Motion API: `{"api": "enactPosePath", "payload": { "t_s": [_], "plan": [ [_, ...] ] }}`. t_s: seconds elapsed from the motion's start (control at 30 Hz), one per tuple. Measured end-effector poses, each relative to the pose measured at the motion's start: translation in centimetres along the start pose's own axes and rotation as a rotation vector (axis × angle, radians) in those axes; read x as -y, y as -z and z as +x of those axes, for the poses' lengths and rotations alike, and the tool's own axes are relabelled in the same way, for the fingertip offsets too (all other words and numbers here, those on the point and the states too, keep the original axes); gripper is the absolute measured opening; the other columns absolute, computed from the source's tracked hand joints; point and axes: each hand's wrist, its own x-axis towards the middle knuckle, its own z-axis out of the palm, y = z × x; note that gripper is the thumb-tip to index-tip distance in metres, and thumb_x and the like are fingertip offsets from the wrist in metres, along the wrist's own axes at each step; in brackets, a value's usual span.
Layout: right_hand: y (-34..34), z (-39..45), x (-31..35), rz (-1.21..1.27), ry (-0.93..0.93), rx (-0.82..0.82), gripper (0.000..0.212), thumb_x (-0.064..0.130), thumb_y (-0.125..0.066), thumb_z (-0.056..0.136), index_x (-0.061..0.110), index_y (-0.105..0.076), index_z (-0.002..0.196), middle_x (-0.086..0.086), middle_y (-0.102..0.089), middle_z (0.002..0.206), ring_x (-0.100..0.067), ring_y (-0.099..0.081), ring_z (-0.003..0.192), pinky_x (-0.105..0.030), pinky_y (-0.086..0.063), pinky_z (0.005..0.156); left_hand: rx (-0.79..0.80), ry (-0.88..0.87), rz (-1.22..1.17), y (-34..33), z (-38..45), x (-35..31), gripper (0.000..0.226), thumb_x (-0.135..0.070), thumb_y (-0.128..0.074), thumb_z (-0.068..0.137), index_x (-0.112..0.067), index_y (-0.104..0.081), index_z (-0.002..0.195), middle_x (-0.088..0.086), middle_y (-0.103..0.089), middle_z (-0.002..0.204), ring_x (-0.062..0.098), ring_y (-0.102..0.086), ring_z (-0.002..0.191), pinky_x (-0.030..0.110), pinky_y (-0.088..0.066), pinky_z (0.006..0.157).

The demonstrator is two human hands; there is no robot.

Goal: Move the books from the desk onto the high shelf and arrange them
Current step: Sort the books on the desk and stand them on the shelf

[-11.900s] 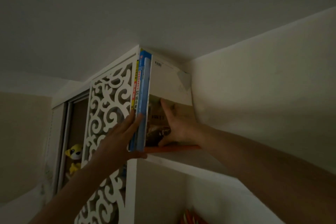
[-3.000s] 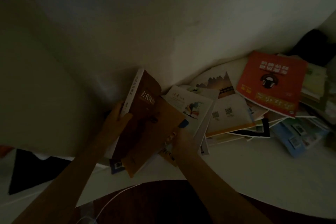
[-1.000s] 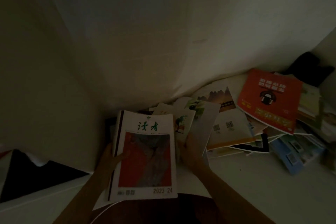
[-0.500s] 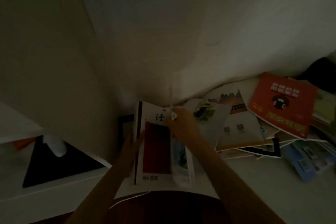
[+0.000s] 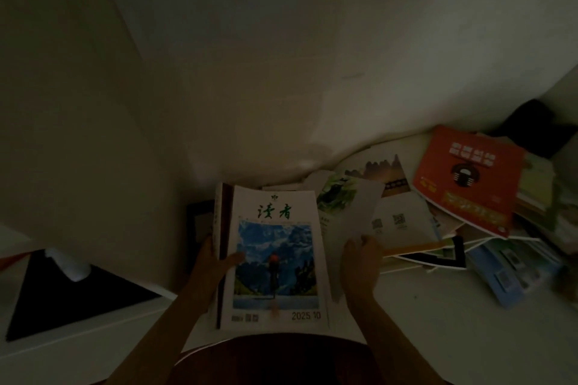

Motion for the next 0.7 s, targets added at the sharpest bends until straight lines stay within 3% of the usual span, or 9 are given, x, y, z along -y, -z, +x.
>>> {"api": "enactPosePath", "payload": {
  "t_s": [0.07,0.17,0.3,0.37,0.43,0.47,0.53,0.63,0.7],
  "plan": [
    [0.0,0.5,-0.1,0.119,-0.07,0.0,0.033,0.014,-0.053,0.091,-0.006,-0.052,0.118,-0.021,-0.056,0.119,-0.036,-0.051,0.111,-0.049,-0.043,0.095,-0.003,0.003,-0.01,0.0,0.0,0.1,0.074,-0.004,-0.07,0.079,-0.011,-0.032,0.142,0.017,-0.051,0.131,0.023,-0.056,0.096,0.033,-0.049,0.071],
    [0.3,0.7,0.7,0.263,-0.1,0.058,0.021,0.012,-0.059,0.089,0.003,-0.054,0.107,-0.006,-0.058,0.102,-0.023,-0.056,0.096,-0.036,-0.047,0.083,-0.02,0.0,-0.027,0.0,0.0,0.1,0.07,-0.003,-0.069,0.079,-0.012,-0.035,0.14,0.015,-0.054,0.127,0.018,-0.058,0.085,0.028,-0.049,0.063],
    [1.9,0.8,1.4,0.026,0.213,0.164,0.03,0.007,-0.053,0.089,0.004,-0.052,0.119,-0.013,-0.061,0.109,-0.029,-0.059,0.101,-0.038,-0.05,0.084,-0.024,0.017,-0.064,0.2,-0.2,-0.2,0.065,-0.006,-0.071,0.079,-0.015,-0.041,0.135,0.011,-0.058,0.119,0.015,-0.06,0.084,0.03,-0.05,0.065],
    [4.0,1.0,3.8,-0.027,0.327,0.13,0.025,0.008,-0.051,0.09,0.008,-0.056,0.115,-0.007,-0.063,0.094,-0.024,-0.061,0.087,-0.028,-0.049,0.067,-0.013,0.015,-0.064,0.1,-0.3,-0.6,0.064,-0.007,-0.072,0.077,-0.016,-0.043,0.134,0.009,-0.059,0.117,0.017,-0.061,0.087,0.032,-0.051,0.068],
    [6.6,0.9,7.1,-0.059,0.438,0.098,0.015,0.01,-0.053,0.09,0.007,-0.062,0.102,0.004,-0.055,0.07,-0.015,-0.057,0.065,-0.015,-0.036,0.05,-0.007,0.018,-0.066,-0.1,-0.3,-1.0,0.063,-0.005,-0.071,0.078,-0.014,-0.043,0.134,0.011,-0.059,0.117,0.019,-0.061,0.087,0.032,-0.051,0.066],
    [7.7,0.6,8.8,-0.067,0.499,0.08,0.012,0.01,-0.055,0.089,0.007,-0.063,0.097,0.007,-0.049,0.064,-0.01,-0.052,0.058,-0.016,-0.031,0.046,-0.005,0.017,-0.073,-0.3,-0.4,-1.3,0.062,-0.004,-0.07,0.079,-0.012,-0.042,0.134,0.014,-0.058,0.12,0.021,-0.06,0.087,0.032,-0.05,0.064],
    [8.3,-0.2,10.9,-0.062,0.574,0.093,0.011,0.008,-0.057,0.086,0.006,-0.065,0.093,0.003,-0.05,0.063,-0.01,-0.048,0.053,-0.021,-0.037,0.047,-0.013,0.007,-0.066,-0.5,-0.6,-1.6,0.062,-0.002,-0.068,0.08,-0.01,-0.042,0.135,0.017,-0.056,0.125,0.023,-0.057,0.089,0.03,-0.048,0.064],
    [4.6,-2.8,10.8,-0.225,0.497,0.265,0.011,0.011,-0.053,0.088,0.005,-0.062,0.086,-0.006,-0.062,0.078,-0.02,-0.06,0.068,-0.033,-0.055,0.061,0.009,-0.028,-0.052,-0.7,-1.0,-1.9,0.058,-0.005,-0.065,0.083,-0.012,-0.041,0.136,0.011,-0.058,0.118,0.018,-0.056,0.084,0.024,-0.048,0.059],
    [0.6,-4.7,8.9,-0.255,0.381,0.417,0.013,0.016,-0.052,0.092,0.008,-0.058,0.083,-0.004,-0.058,0.079,-0.015,-0.056,0.069,-0.025,-0.051,0.063,0.032,-0.049,-0.055,-0.9,-1.6,-2.4,0.046,-0.019,-0.059,0.089,-0.016,-0.044,0.132,-0.001,-0.062,0.101,0.012,-0.061,0.078,0.02,-0.051,0.052]
  ]
}}
